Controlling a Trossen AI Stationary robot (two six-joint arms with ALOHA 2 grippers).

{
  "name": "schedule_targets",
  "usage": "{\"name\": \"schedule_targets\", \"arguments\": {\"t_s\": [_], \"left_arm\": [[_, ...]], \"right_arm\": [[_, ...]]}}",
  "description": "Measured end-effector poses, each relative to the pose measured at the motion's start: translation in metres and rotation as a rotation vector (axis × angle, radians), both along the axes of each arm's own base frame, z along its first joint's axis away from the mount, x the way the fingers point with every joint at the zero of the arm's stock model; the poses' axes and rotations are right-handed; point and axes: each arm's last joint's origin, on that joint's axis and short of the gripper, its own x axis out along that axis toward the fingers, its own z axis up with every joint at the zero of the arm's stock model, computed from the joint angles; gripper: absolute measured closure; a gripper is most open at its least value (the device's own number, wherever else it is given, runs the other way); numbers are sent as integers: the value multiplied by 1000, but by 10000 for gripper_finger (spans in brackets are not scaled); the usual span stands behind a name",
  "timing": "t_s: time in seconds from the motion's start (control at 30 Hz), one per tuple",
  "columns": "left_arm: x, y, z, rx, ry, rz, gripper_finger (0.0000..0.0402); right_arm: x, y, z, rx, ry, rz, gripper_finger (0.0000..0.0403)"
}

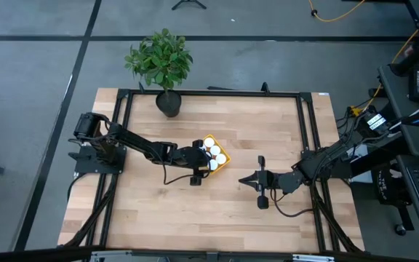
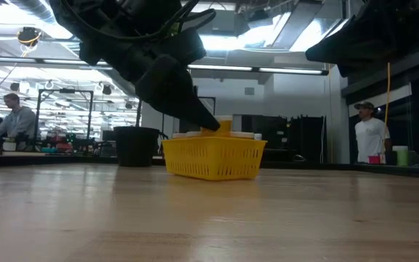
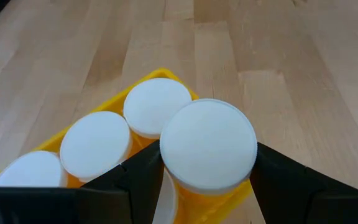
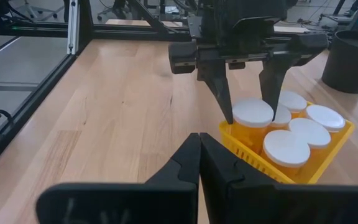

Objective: Pick and place pill bottles into a basket
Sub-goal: Put the pill bottle into the bin, then return to Home Position

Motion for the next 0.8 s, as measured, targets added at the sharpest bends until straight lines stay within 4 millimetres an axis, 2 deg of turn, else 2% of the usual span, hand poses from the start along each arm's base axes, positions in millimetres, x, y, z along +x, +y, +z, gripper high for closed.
{"name": "schedule_targets", "arguments": {"t_s": [0.3,0.6,0.8], "left_arm": [[0,0,0,-6,1,-9,188],[0,0,0,-6,1,-9,151],[0,0,0,1,1,-14,148]], "right_arm": [[0,0,0,0,0,1,394],[0,0,0,0,0,1,394],[0,0,0,0,0,1,394]]}}
